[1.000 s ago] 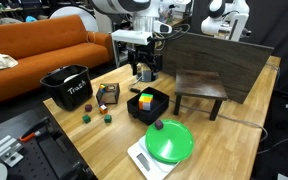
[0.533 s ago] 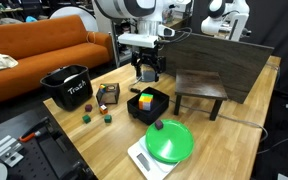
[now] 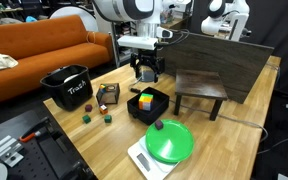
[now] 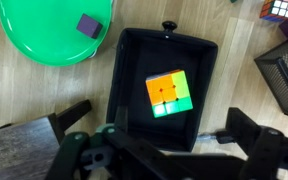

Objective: Take the cube from the black drawer and put it on the table

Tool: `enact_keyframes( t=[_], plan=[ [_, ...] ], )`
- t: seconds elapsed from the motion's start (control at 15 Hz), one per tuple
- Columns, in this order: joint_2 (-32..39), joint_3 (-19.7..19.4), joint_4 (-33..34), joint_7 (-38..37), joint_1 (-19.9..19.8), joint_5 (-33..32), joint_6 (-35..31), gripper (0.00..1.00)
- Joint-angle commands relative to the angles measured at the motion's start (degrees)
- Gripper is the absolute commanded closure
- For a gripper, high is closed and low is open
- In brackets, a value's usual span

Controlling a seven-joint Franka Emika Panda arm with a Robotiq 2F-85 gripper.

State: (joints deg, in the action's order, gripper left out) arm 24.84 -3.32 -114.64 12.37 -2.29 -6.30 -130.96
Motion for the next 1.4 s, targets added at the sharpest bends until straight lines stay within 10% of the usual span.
enact_keyframes(
  t=[0.0, 1.33],
  plan=[
    [3.37, 1.04, 2.30, 2.36, -1.00, -1.09, -0.27, 0.00],
    [16.39, 3.25, 10.38, 5.52, -3.81, 1.15, 1.80, 0.00]
  ],
)
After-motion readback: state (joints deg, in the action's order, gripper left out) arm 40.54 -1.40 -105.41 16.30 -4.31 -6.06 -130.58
